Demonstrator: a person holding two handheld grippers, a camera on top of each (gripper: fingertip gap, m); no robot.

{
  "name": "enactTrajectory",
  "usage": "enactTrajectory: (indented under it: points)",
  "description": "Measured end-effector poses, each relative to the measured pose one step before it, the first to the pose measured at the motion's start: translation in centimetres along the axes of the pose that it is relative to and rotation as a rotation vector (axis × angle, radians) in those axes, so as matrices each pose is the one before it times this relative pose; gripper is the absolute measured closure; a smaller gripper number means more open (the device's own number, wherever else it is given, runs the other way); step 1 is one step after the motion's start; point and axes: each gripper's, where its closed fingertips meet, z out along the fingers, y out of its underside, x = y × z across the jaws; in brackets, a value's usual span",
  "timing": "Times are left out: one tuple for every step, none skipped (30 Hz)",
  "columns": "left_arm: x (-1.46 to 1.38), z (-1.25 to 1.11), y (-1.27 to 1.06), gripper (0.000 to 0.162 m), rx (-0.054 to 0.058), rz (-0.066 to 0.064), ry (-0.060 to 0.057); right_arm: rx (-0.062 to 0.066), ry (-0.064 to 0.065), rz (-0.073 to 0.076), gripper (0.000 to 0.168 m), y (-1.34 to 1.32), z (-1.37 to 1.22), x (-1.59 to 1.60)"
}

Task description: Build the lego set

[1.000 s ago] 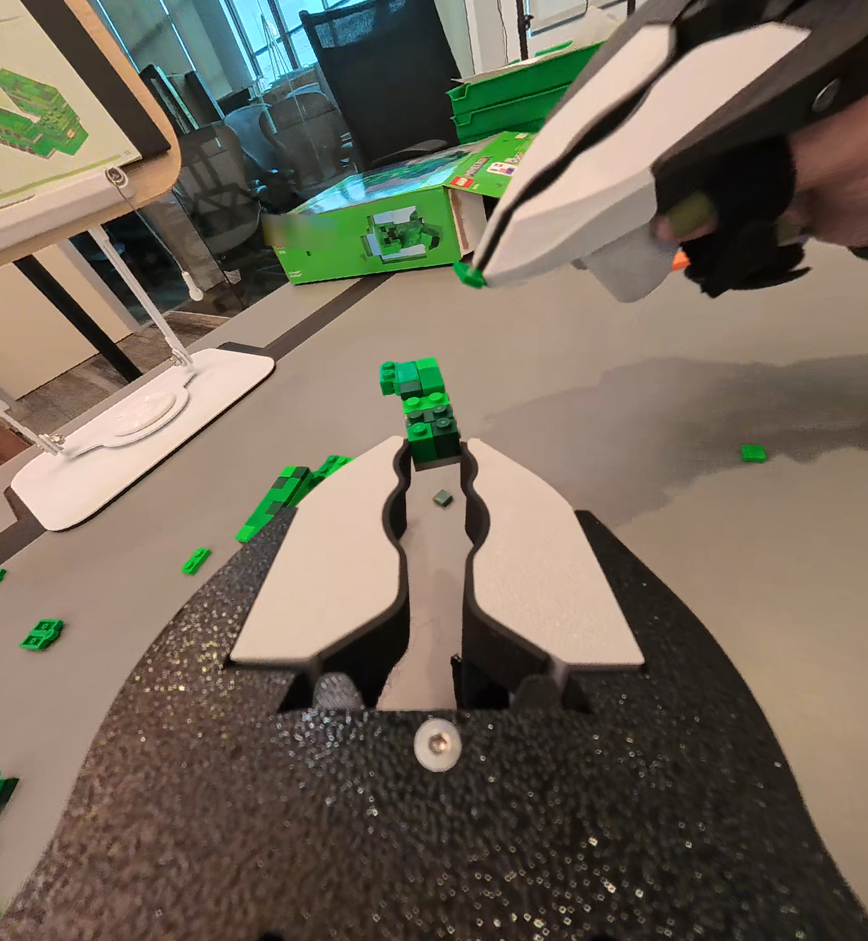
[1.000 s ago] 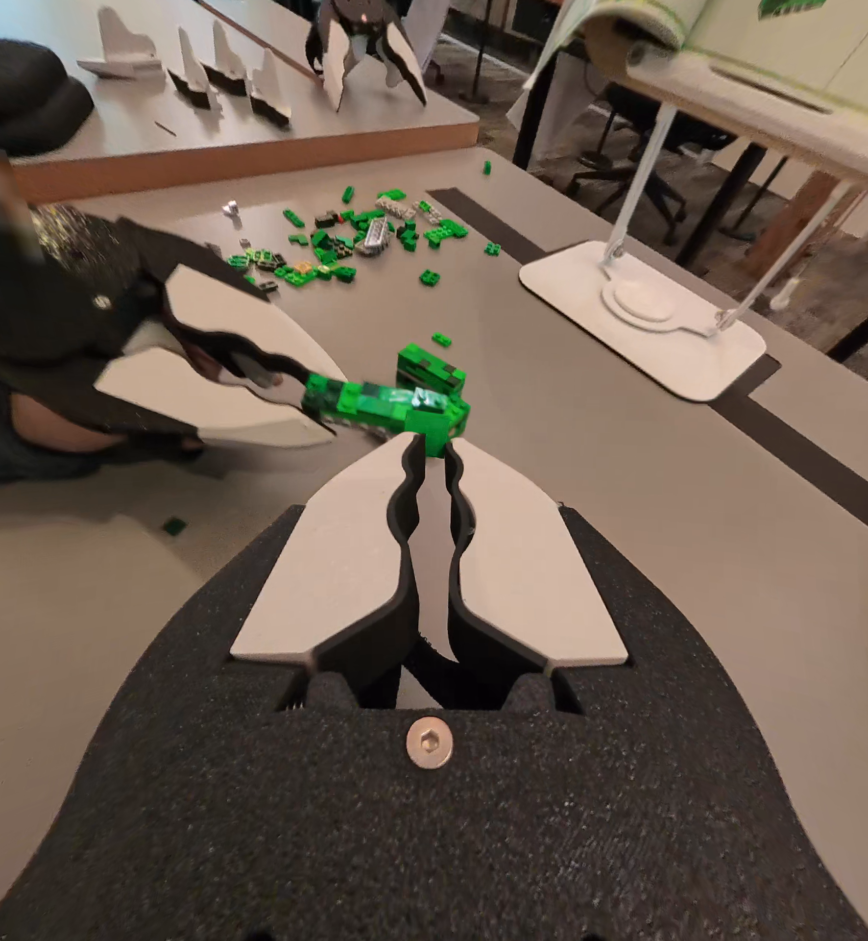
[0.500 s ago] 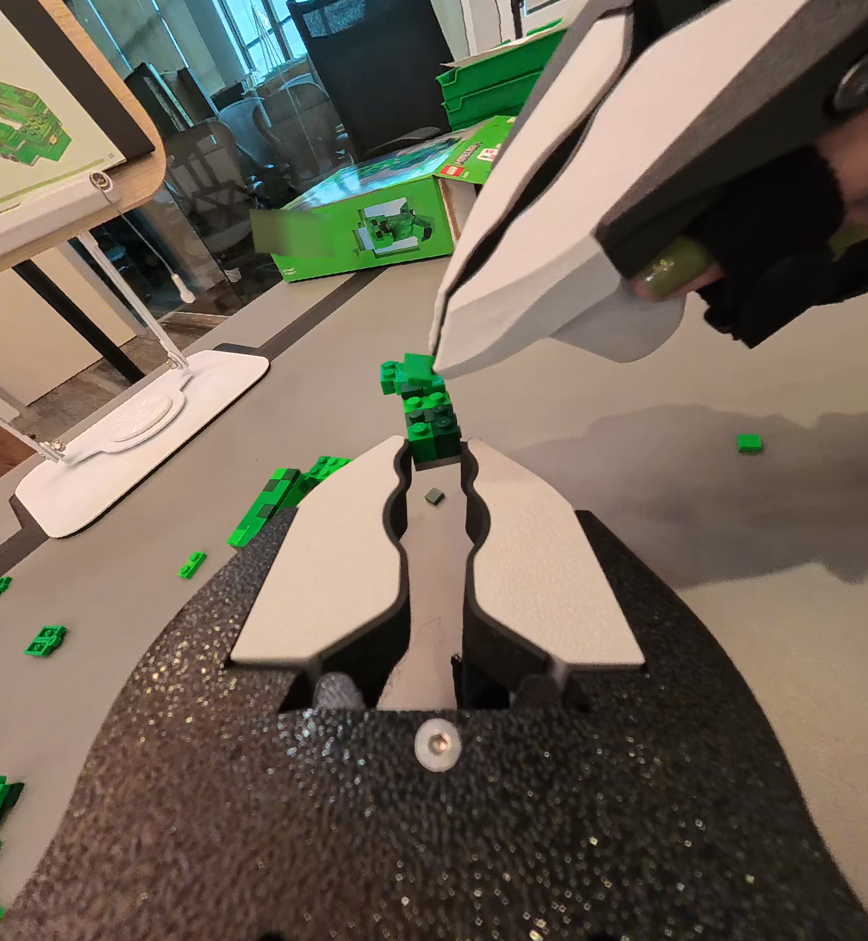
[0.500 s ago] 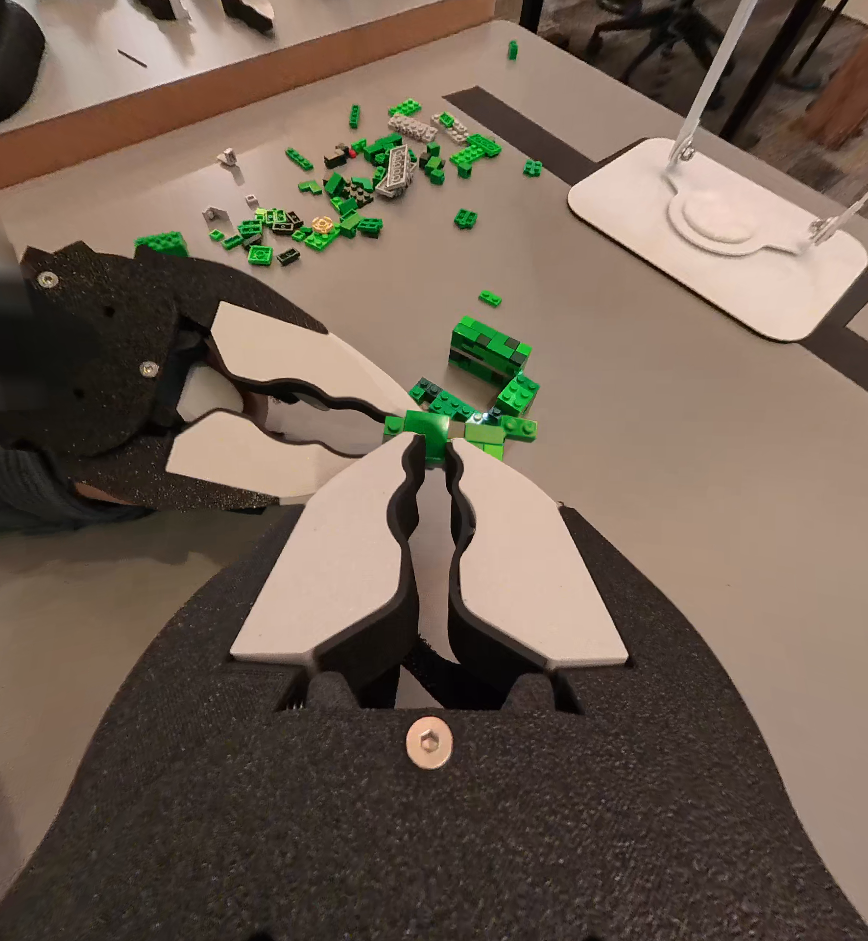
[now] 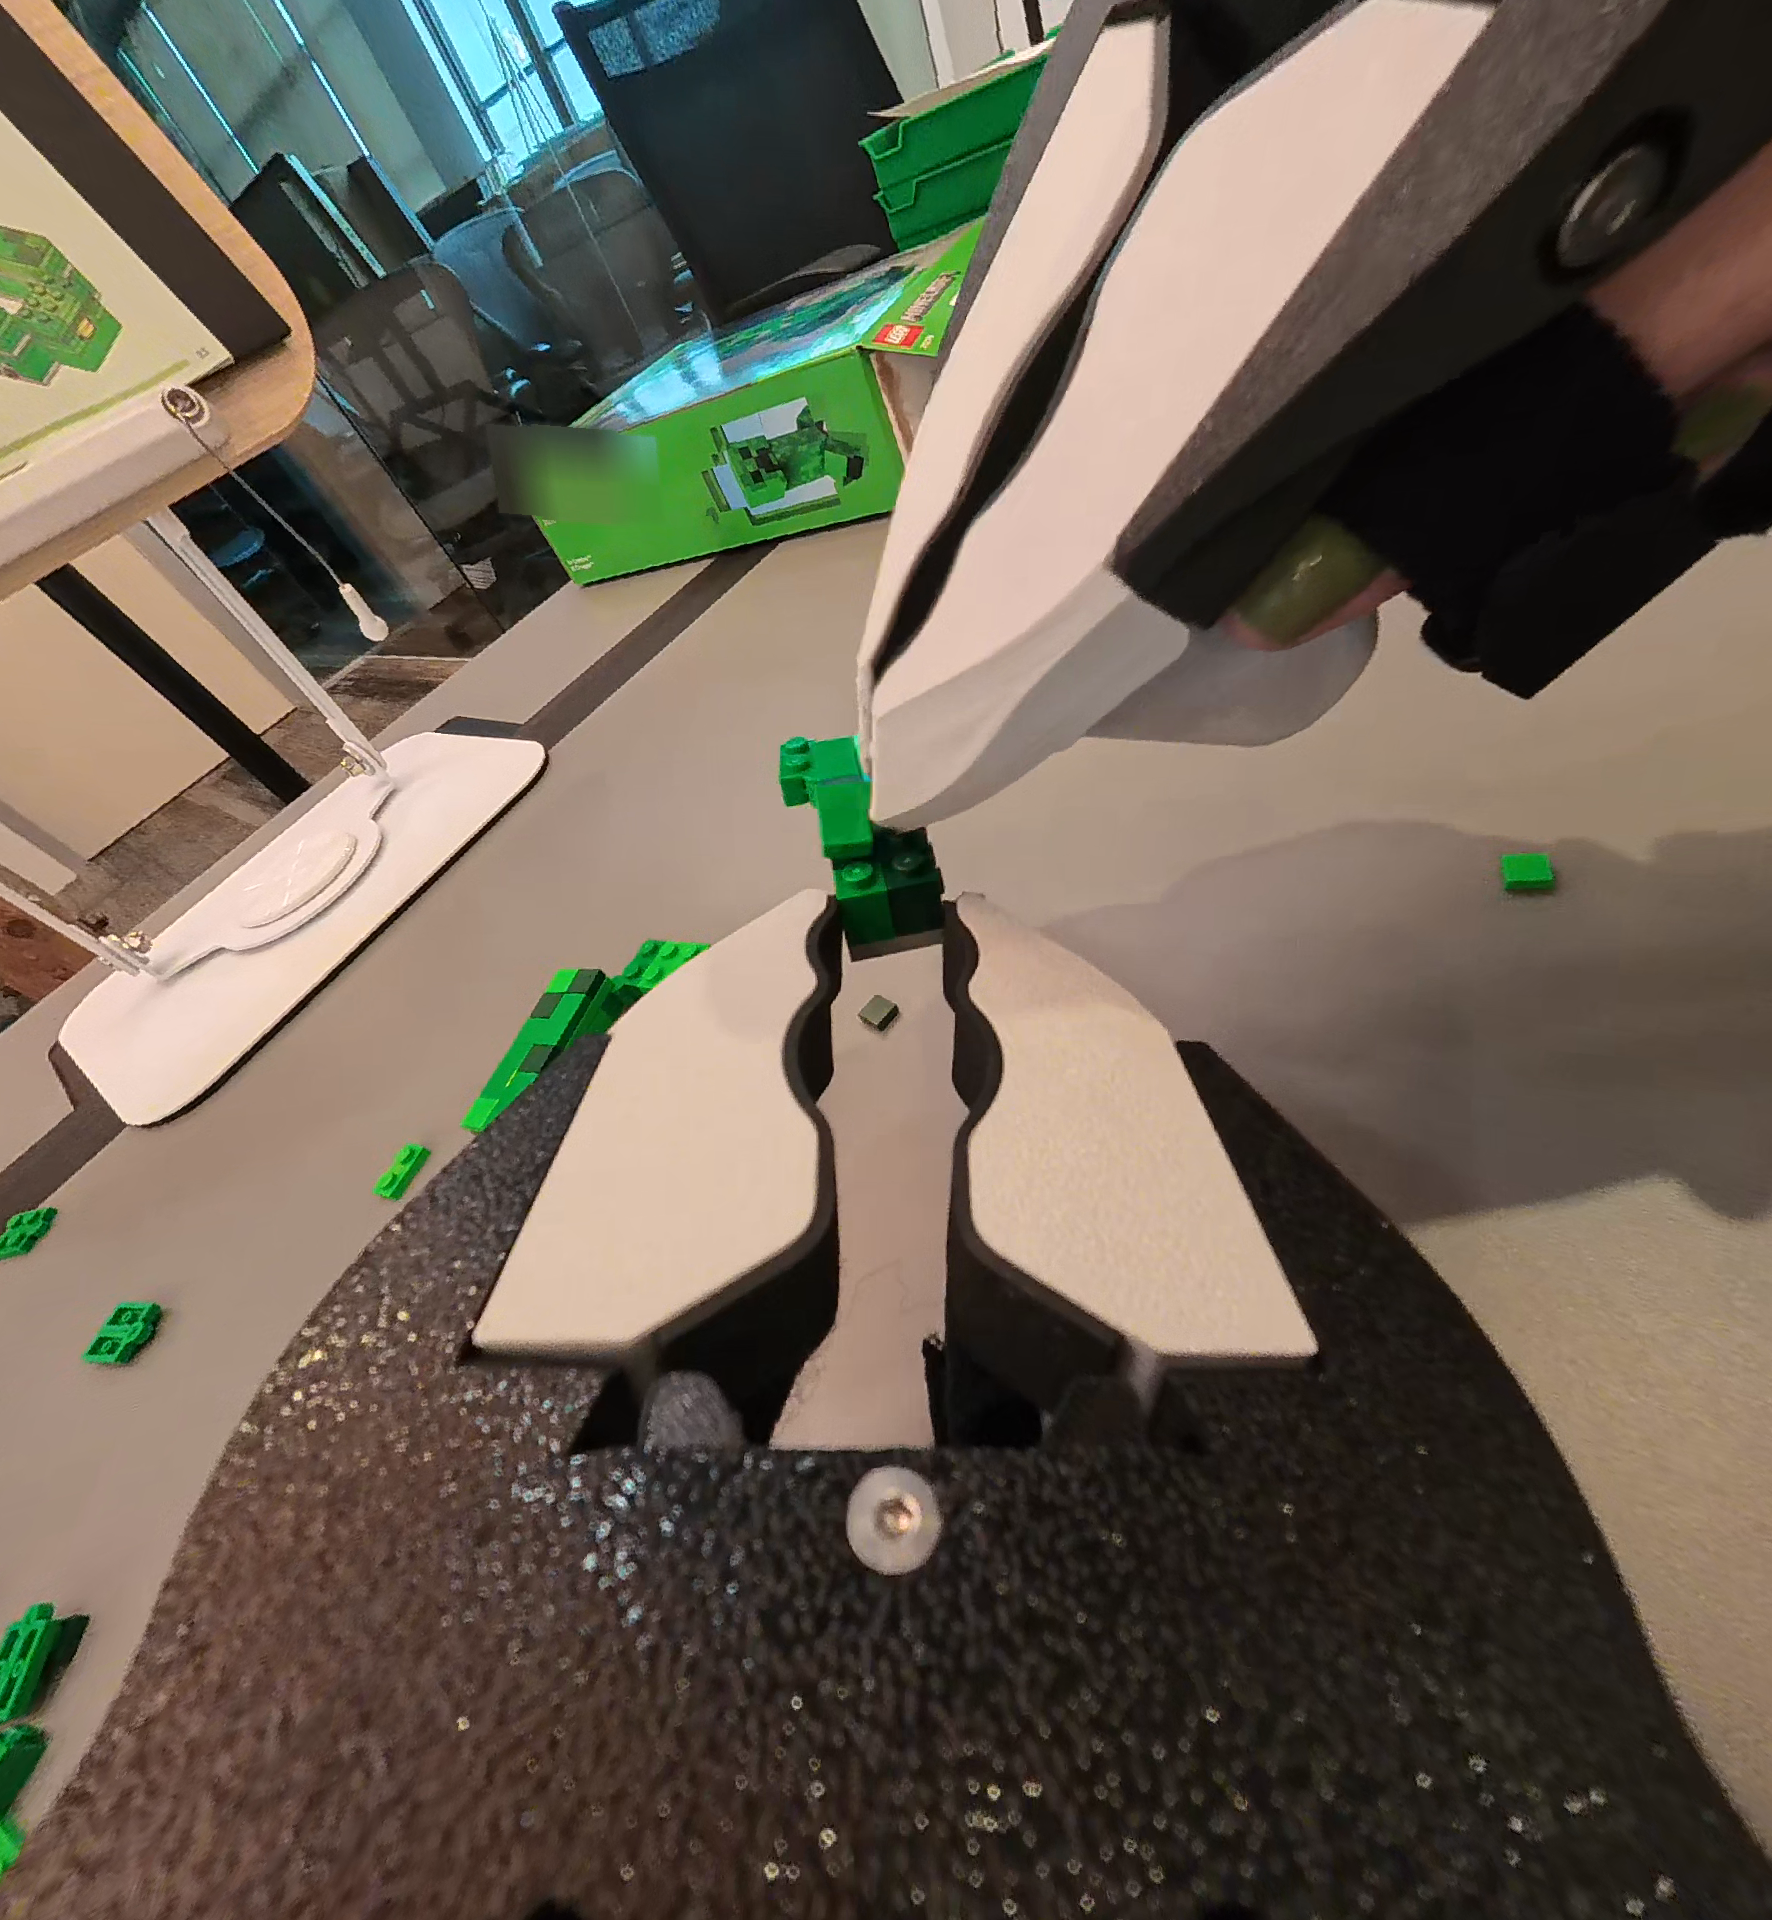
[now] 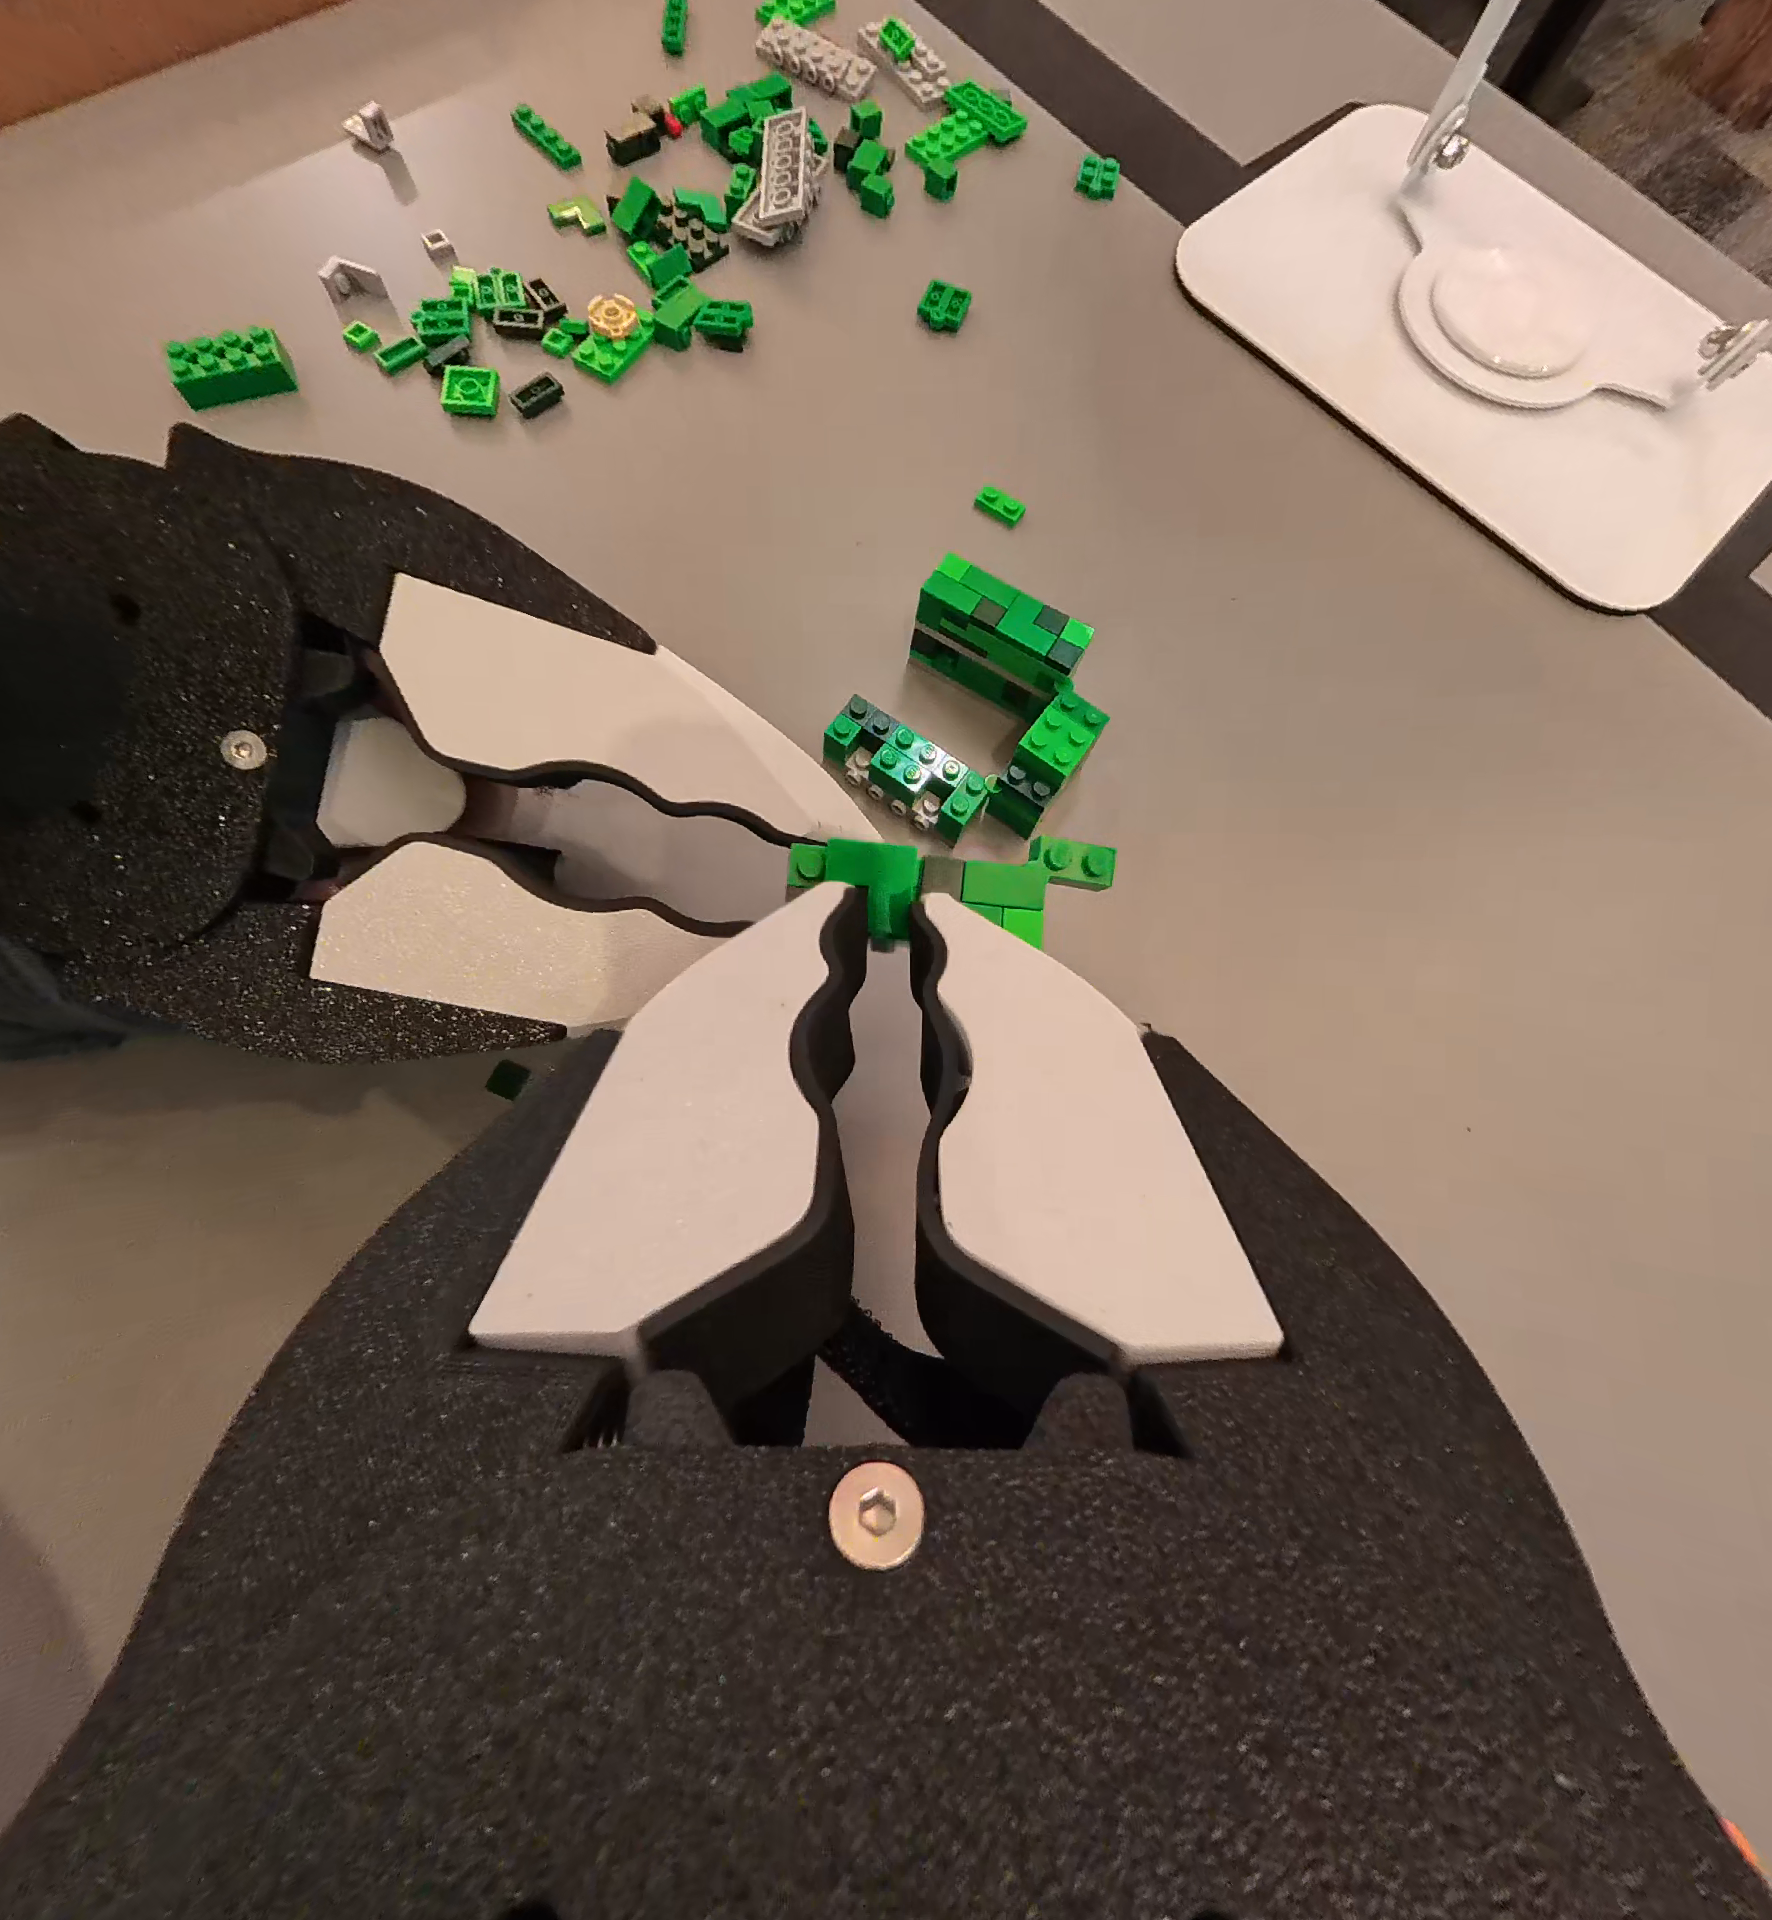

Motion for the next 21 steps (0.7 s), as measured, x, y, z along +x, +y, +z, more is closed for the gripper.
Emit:
enactTrajectory:
  points:
    - [-0.006,-0.003,0.005,0.144,-0.0004,0.0006,-0.0001,-0.0030,0.0071,-0.0028,0.161,0.047,-0.023,0.062]
    - [0.000,0.002,-0.012,0.144,0.0007,0.0009,-0.0002,0.0013,0.0054,-0.0017,0.161,-0.014,-0.016,0.038]
    - [-0.003,-0.008,-0.020,0.144,0.0009,0.0011,0.0001,-0.0003,0.0030,-0.0015,0.161,-0.010,-0.006,0.019]
    - [0.009,-0.011,-0.006,0.144,-0.0001,0.0019,-0.0003,-0.0019,0.0026,-0.0001,0.161,0.002,0.010,0.018]
    - [0.006,0.006,0.012,0.144,-0.0011,0.0023,-0.0003,-0.0038,-0.0008,-0.0011,0.161,0.022,0.015,-0.033]
    - [0.004,0.010,0.012,0.144,-0.0010,0.0016,-0.0002,-0.0035,-0.0020,-0.0005,0.160,0.016,0.021,-0.040]
    - [0.001,0.005,0.040,0.144,-0.0018,0.0004,0.0003,-0.0036,-0.0036,0.0001,0.159,0.016,0.024,-0.052]
    - [0.008,0.011,0.024,0.144,-0.0010,-0.0003,0.0014,-0.0030,-0.0009,0.0004,0.157,0.005,0.019,-0.008]
    - [0.007,-0.006,0.007,0.144,-0.0001,-0.0008,0.0010,-0.0027,0.0023,-0.0016,0.155,-0.014,0.004,0.037]
    - [0.006,-0.006,-0.016,0.144,0.0008,-0.0005,0.0006,-0.0022,0.0023,-0.0039,0.155,-0.005,-0.027,0.035]
    - [-0.009,-0.012,-0.031,0.144,0.0015,-0.0002,0.0002,-0.0011,0.0037,-0.0035,0.153,-0.026,-0.029,0.038]
    - [-0.004,-0.021,-0.038,0.144,0.0021,-0.0003,-0.0001,0.0001,0.0008,-0.0045,0.152,-0.007,-0.049,-0.018]
    - [-0.010,-0.012,-0.022,0.144,0.0010,-0.0013,0.0001,0.0022,-0.0001,-0.0039,0.151,-0.023,-0.060,-0.025]
    - [-0.010,-0.007,0.000,0.144,0.0004,-0.0022,0.0008,0.0057,0.0010,-0.0026,0.150,-0.035,-0.054,0.004]
    - [-0.002,0.003,0.003,0.144,0.0001,-0.0033,0.0013,0.0056,0.0009,-0.0016,0.150,-0.008,-0.047,0.033]
    - [-0.002,-0.012,0.003,0.144,0.0006,-0.0034,0.0016,0.0069,0.0017,-0.0012,0.150,-0.027,-0.064,0.056]
    - [-0.013,-0.010,-0.007,0.144,0.0008,-0.0038,0.0015,0.0137,0.0062,-0.0033,0.150,-0.085,-0.148,0.128]
    - [-0.044,-0.024,0.000,0.144,0.0011,-0.0056,0.0018,0.0240,0.0056,-0.0146,0.148,-0.222,-0.283,0.131]
    - [-0.084,-0.050,-0.014,0.144,0.0018,-0.0089,0.0012,0.0416,0.0022,-0.0316,0.146,-0.413,-0.422,0.042]
    - [-0.126,-0.081,-0.050,0.144,0.0045,-0.0142,0.0023,0.0580,0.0031,-0.0506,0.144,-0.517,-0.530,-0.036]
    - [-0.092,-0.104,-0.103,0.144,0.0087,-0.0212,0.0074,0.0618,0.0085,-0.0773,0.142,-0.459,-0.536,-0.098]
